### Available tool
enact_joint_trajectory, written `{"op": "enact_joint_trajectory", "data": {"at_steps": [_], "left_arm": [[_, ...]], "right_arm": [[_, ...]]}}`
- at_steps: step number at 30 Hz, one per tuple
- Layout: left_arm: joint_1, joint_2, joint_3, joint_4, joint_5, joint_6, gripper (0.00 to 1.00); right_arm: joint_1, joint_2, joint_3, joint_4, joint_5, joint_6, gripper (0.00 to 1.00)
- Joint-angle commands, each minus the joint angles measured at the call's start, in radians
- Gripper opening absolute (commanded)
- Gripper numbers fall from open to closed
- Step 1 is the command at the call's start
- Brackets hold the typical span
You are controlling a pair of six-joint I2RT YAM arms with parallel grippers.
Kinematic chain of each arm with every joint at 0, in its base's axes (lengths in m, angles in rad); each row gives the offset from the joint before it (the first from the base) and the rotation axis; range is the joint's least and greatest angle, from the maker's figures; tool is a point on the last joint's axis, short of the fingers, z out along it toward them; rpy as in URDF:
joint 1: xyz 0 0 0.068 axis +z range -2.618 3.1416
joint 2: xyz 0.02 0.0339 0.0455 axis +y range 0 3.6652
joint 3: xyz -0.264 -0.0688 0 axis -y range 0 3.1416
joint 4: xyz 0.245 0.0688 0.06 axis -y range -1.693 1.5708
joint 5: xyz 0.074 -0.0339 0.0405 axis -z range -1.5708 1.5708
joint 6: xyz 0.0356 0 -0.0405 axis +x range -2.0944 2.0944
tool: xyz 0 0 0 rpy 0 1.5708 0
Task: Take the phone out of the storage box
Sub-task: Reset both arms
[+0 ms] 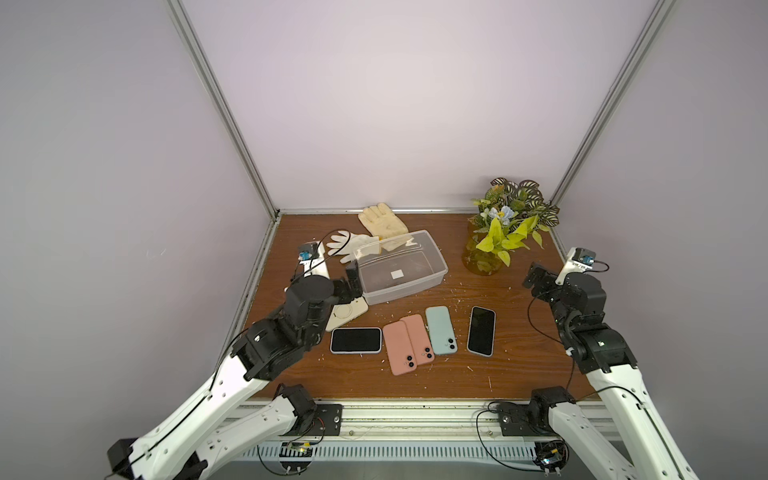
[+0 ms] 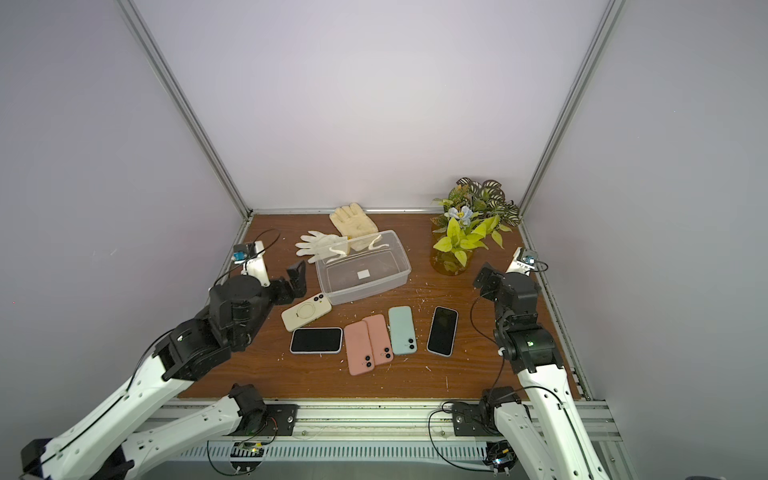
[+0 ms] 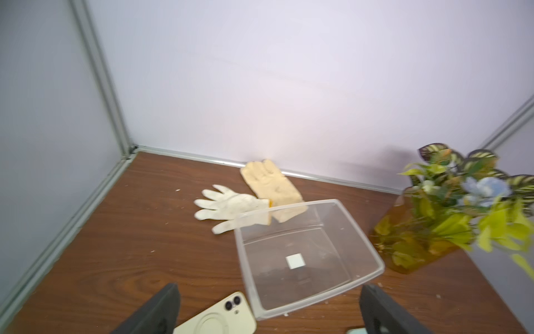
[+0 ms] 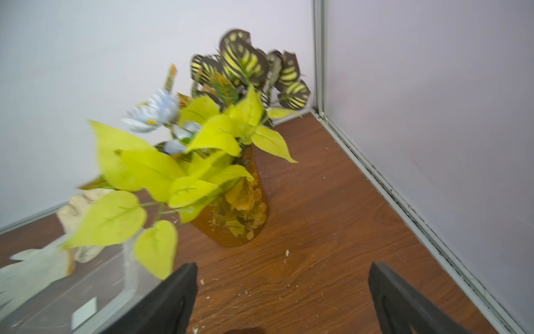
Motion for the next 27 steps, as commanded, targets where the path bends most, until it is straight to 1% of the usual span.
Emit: {"op": "enact_joint_trajectory", "data": {"at_steps": [1,3,5,7,8,9,11,13,15,16,19,21,22,24,27], "left_arm": [[0.071,-0.079,-0.136,0.05,-0.113,0.152,1.0],[0.13,-0.135,-0.207,0.096,-0.126,0.184,1.0],[0.194,-0.175,-0.271,0.157,-0.115,0.223,1.0],[0.272,-0.205,-0.342,0.231,-0.098,0.25,1.0],[0.319,-0.22,-0.385,0.287,-0.066,0.274,1.0],[0.367,-0.231,-0.432,0.352,-0.027,0.294,1.0],[0.466,-0.225,-0.498,0.446,0.061,0.3,1.0],[0.576,-0.173,-0.525,0.497,0.163,0.283,1.0],[0.661,-0.106,-0.55,0.56,0.221,0.266,1.0],[0.679,-0.078,-0.565,0.621,0.24,0.278,1.0],[0.684,0.006,-0.637,0.859,0.283,0.401,1.0],[0.684,0.079,-0.689,1.018,0.285,0.459,1.0],[0.687,0.114,-0.706,1.074,0.278,0.461,1.0],[0.7,0.202,-0.734,1.177,0.303,0.453,1.0],[0.705,0.323,-0.779,1.358,0.352,0.418,1.0]], "right_arm": [[-0.044,0.0,-0.144,0.187,0.004,0.026,0.99],[-0.054,-0.015,-0.287,0.397,0.022,0.011,0.99],[-0.054,-0.02,-0.42,0.627,0.05,-0.023,0.99],[-0.054,0.007,-0.538,0.888,0.069,-0.074,0.99],[-0.054,0.042,-0.585,1.018,0.073,-0.105,0.99],[-0.055,0.101,-0.608,1.114,0.087,-0.122,0.99],[-0.062,0.231,-0.604,1.21,0.088,-0.153,0.99],[-0.065,0.351,-0.596,1.306,0.067,-0.175,0.99],[-0.068,0.457,-0.588,1.42,0.04,-0.2,0.99],[-0.07,0.495,-0.577,1.45,0.032,-0.208,0.99],[-0.075,0.602,-0.544,1.518,0.001,-0.239,0.99],[-0.084,0.661,-0.538,1.549,-0.024,-0.236,0.99],[-0.086,0.685,-0.545,1.582,-0.033,-0.237,0.99],[-0.088,0.72,-0.545,1.626,-0.055,-0.25,0.99],[-0.087,0.717,-0.514,1.553,-0.112,-0.272,0.99]]}}
